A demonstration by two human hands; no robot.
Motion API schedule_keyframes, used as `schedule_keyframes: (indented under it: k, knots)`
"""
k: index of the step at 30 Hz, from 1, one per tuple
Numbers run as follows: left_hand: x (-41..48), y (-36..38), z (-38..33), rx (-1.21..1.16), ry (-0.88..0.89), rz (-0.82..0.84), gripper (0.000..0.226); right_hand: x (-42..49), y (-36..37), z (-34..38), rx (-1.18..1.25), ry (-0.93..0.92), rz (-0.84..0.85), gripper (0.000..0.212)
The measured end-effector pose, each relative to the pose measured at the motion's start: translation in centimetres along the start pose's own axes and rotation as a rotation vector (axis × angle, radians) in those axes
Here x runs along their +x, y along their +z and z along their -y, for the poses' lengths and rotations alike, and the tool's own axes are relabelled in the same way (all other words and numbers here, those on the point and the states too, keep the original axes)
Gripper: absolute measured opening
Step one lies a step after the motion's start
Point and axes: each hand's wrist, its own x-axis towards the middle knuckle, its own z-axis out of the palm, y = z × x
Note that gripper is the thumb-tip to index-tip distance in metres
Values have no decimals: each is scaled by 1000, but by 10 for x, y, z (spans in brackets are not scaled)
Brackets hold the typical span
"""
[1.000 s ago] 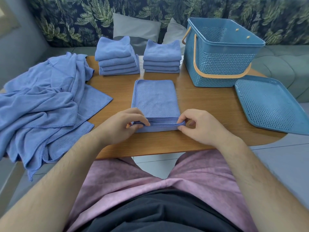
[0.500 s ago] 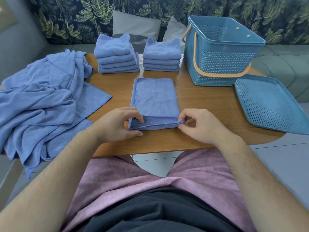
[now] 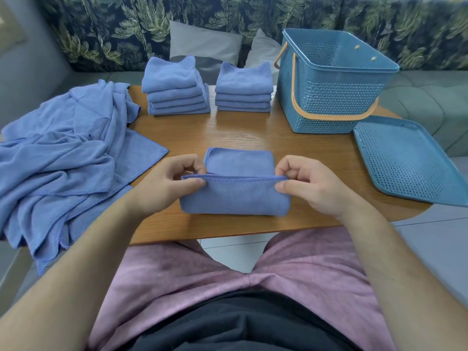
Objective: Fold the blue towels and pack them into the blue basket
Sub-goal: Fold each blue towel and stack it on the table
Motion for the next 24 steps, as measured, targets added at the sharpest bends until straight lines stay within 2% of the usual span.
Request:
schedule_keyframes:
  k: [3, 6, 9, 12, 18, 24]
  knots:
    - [3, 2, -1, -45, -10, -60, 28, 3, 3, -2, 41, 20, -34, 9]
    - [11, 5, 2, -31, -62, -117, 38, 8, 9, -17, -70, 88, -149, 11]
    - [26, 8, 6, 41, -118, -203, 23, 19, 11, -27, -224, 115, -250, 10]
    - [48, 10, 16, 262, -125, -296, 12, 34, 14, -30, -307, 154, -336, 7]
    - [84, 14, 43, 403, -195, -315, 6, 59, 16, -43, -473, 254, -367, 6]
    - [92, 21, 45, 560, -228, -370, 14, 70, 17, -49, -603, 365, -385, 23]
